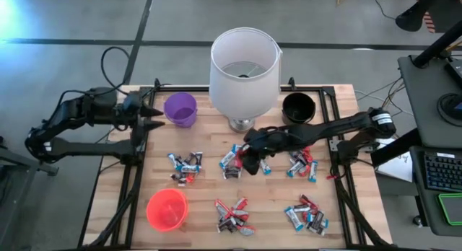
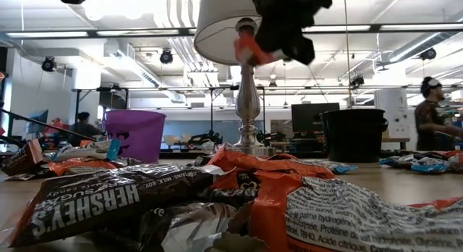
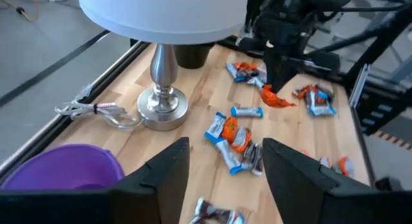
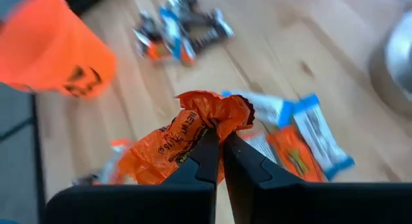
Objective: Sort candy
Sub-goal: Put the orange chocolate into the purple bucket
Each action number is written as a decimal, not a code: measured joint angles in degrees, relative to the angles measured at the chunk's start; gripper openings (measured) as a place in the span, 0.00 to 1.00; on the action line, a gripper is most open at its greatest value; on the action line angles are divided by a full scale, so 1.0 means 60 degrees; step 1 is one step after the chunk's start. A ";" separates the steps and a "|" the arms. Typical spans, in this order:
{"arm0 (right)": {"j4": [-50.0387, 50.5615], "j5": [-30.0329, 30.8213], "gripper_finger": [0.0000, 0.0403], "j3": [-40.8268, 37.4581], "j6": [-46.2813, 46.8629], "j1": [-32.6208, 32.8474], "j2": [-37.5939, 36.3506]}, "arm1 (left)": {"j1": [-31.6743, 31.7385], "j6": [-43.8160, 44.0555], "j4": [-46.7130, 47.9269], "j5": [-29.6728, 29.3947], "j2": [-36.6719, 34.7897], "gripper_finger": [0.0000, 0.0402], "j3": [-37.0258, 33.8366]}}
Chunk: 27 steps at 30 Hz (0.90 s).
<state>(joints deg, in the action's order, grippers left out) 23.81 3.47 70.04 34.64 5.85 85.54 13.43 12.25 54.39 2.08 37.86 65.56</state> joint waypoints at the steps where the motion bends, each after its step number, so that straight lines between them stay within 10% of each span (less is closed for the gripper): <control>1: -0.0098 -0.0002 0.02 0.0000 -0.0127 0.0000 -0.0091 | 0.0000 0.0128 -0.0120 0.0001 0.0116 0.47 -0.0003; 27: -0.3176 0.0562 0.02 0.0011 -0.0904 0.0000 -0.0679 | -0.0959 0.1039 -0.1996 0.1827 0.2274 0.50 -0.0015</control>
<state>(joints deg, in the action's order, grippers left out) 4.75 6.84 70.11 29.21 5.85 81.47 7.68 18.48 42.41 13.04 51.51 65.47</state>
